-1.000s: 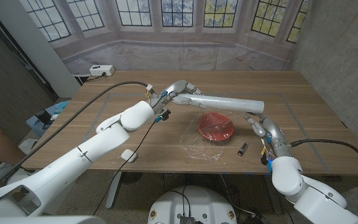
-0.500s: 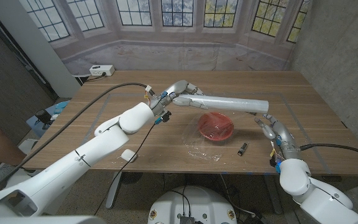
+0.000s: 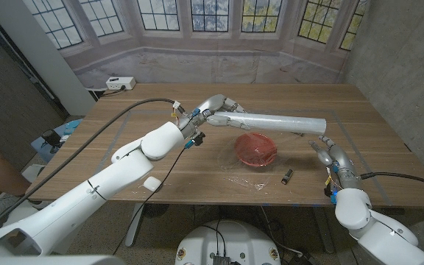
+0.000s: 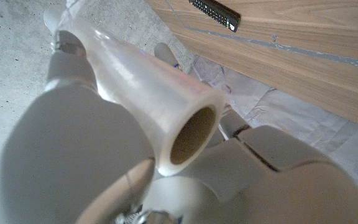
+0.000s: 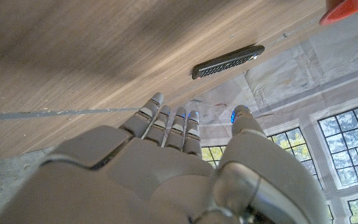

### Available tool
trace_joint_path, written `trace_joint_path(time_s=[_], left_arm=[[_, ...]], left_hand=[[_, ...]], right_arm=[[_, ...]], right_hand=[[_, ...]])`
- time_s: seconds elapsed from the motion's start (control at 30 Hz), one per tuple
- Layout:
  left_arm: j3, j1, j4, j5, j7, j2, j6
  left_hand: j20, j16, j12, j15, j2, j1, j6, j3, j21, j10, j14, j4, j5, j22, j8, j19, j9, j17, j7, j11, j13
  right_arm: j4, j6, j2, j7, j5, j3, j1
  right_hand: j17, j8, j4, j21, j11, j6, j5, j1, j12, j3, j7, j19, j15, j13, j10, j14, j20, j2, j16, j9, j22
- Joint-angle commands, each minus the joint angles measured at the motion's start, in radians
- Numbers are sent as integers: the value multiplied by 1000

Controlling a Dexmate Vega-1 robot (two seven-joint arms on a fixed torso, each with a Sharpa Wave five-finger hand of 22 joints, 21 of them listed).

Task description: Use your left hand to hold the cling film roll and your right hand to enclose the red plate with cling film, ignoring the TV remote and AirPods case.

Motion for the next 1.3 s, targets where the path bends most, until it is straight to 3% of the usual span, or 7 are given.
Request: trace_joint_path(time_s=[0.03,0.47,0.87,1.3], left_arm=[[3,-5,-16,-14,-21,-4,-9],[55,-65,6,-12,-81,-44,-25],[66,-59,-10,-17,-77,-53,-2],[25,-30,0,23,-8,-26,6]], left_hand=[[-2,2,-2,2,327,319,6,-1,0,8,3,-1,6,1,7,4,5,4,0,-2,2],[-2,0,-3,2,327,318,7,-1,0,8,2,0,7,1,7,4,5,3,1,-1,1],[-2,0,-4,2,327,318,6,-1,0,8,1,-1,7,2,6,4,6,3,1,-1,1],[0,1,-3,2,327,318,5,-1,0,8,3,-1,7,2,5,5,6,4,0,-2,3]], right_arm=[[87,58,15,5,16,-15,56],[145,109,15,14,30,-39,117],[188,134,10,28,42,-70,171],[165,114,0,19,52,-82,168]], right_hand=[[1,1,1,1,6,2,4,8,-2,5,-1,8,-63,3,4,8,-23,1,-1,3,1],[1,2,1,1,5,5,4,9,-1,5,0,10,-63,3,8,9,-21,1,-1,3,1],[1,2,1,0,4,5,4,9,-2,5,0,10,-65,3,7,10,-22,1,-1,3,1],[1,2,1,-1,7,6,4,10,-1,6,1,11,-63,3,10,9,-23,2,-1,3,1]])
